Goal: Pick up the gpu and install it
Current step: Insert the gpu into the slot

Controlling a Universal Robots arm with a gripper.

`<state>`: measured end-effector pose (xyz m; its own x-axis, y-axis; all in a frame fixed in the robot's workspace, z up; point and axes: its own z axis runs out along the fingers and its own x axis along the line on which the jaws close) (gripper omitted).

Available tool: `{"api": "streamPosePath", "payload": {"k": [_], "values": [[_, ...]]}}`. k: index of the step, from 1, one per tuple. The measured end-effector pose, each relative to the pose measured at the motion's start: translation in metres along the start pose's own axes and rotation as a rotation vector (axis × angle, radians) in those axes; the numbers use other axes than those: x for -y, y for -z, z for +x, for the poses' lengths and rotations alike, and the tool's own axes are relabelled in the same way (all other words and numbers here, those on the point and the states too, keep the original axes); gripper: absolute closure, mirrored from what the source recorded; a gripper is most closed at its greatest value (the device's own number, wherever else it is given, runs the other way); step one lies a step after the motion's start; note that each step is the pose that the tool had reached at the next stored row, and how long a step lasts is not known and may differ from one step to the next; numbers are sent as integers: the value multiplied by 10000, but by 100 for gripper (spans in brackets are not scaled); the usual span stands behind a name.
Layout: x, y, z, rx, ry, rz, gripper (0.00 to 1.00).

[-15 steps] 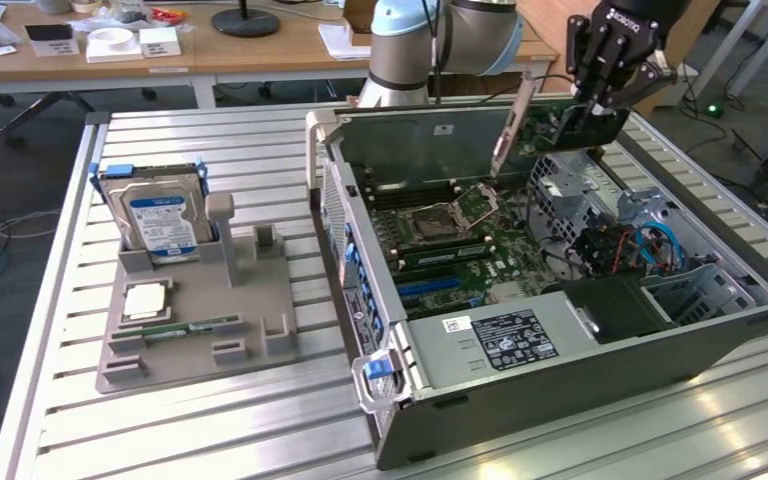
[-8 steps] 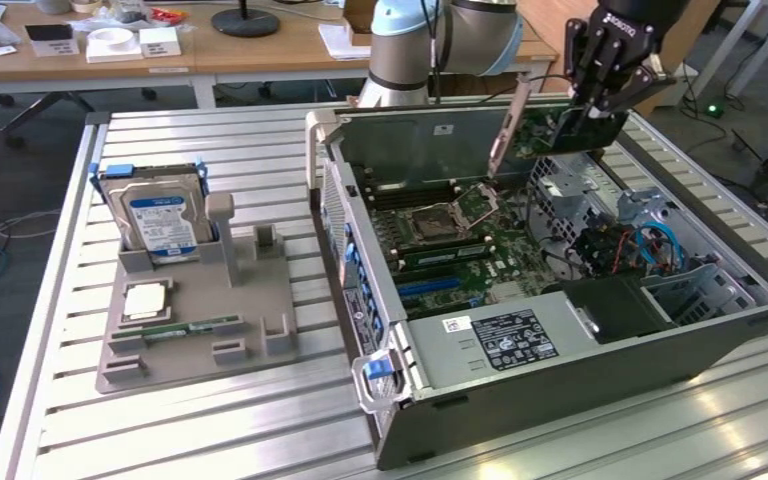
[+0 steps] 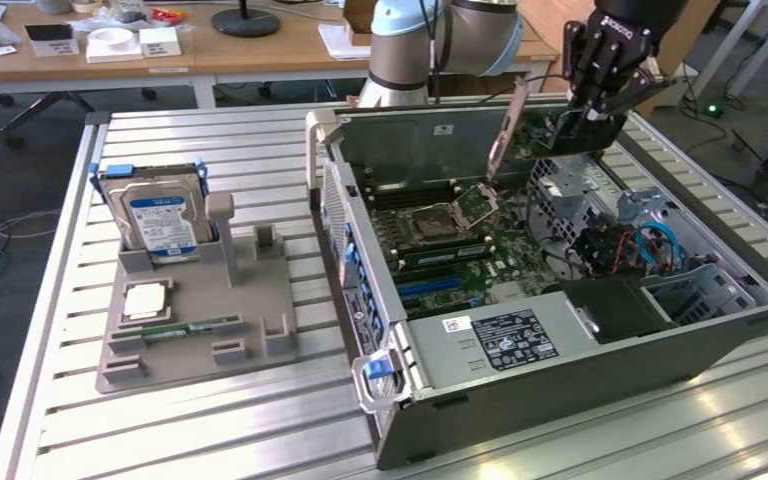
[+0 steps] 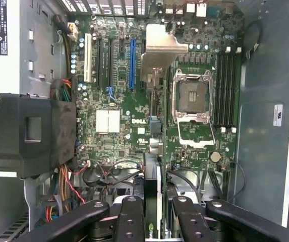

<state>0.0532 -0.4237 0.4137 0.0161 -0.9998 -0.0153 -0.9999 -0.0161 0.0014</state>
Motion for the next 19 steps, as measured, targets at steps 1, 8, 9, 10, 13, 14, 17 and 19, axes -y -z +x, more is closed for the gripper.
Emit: {"api": "streamPosePath", "payload": {"k": [1, 8, 9, 10, 13, 14, 17, 19], "values": [[-8, -16, 0, 1, 0, 32, 74], [-62, -133, 1, 0, 1, 65, 74], [-68, -151, 1, 0, 1, 66, 74], [-74, -170, 1, 1, 1, 66, 74], [-86, -222, 2, 1, 1, 66, 74], [-91, -235, 2, -1, 1, 66, 74], [-117, -254, 2, 0, 1, 67, 74], [-145, -259, 2, 1, 1, 74, 74]]}}
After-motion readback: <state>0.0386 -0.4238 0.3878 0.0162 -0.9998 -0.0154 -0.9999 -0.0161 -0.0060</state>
